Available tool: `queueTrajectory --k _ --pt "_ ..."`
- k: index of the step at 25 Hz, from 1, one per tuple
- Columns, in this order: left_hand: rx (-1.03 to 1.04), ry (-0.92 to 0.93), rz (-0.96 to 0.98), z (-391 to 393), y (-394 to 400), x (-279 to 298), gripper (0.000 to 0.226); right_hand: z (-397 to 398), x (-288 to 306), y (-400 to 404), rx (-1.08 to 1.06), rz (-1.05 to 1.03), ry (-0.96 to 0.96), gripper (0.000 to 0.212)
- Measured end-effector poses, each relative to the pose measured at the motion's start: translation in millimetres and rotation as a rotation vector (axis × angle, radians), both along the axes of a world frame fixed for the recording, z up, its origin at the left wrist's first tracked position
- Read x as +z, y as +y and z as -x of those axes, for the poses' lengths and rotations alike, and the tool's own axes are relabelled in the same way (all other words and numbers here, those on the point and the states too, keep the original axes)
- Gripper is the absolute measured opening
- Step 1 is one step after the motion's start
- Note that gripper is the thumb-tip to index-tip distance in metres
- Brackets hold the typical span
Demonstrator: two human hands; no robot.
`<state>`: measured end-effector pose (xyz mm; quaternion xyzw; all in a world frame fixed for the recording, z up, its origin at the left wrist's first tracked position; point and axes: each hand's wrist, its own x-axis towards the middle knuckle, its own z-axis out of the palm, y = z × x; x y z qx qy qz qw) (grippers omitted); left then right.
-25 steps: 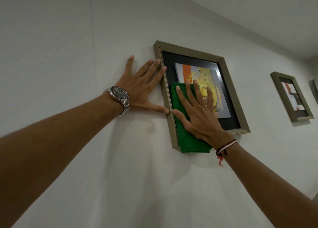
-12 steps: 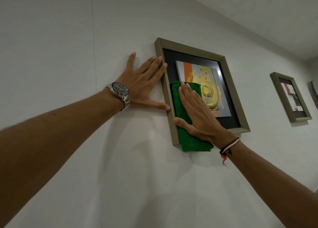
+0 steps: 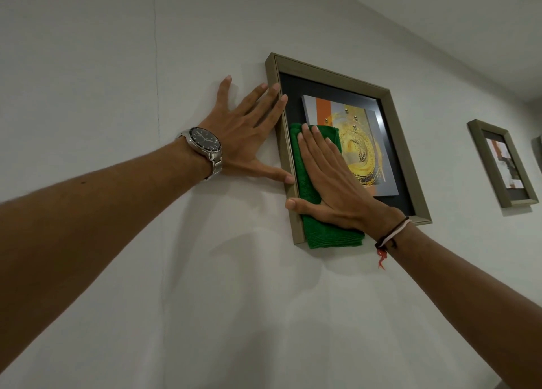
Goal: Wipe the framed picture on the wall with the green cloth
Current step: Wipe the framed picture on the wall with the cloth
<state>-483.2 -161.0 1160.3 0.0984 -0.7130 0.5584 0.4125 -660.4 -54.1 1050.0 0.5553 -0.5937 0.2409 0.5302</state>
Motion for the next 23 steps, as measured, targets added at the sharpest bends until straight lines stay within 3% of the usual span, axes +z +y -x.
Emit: queueTrajectory --k 8,16,23 --pt "0.033 0.022 0.024 3 -2 1 0.14 -7 -57 8 -0.06 -0.112 -0.053 0.128" --pt "0.032 0.021 0.037 1 -1 1 0.141 -10 -4 6 -0.012 -0.083 -0.086 0.125" --pt "0.017 0.011 0.006 0 2 -4 0.148 -16 -75 21 0.009 -0.237 -0.144 0.131"
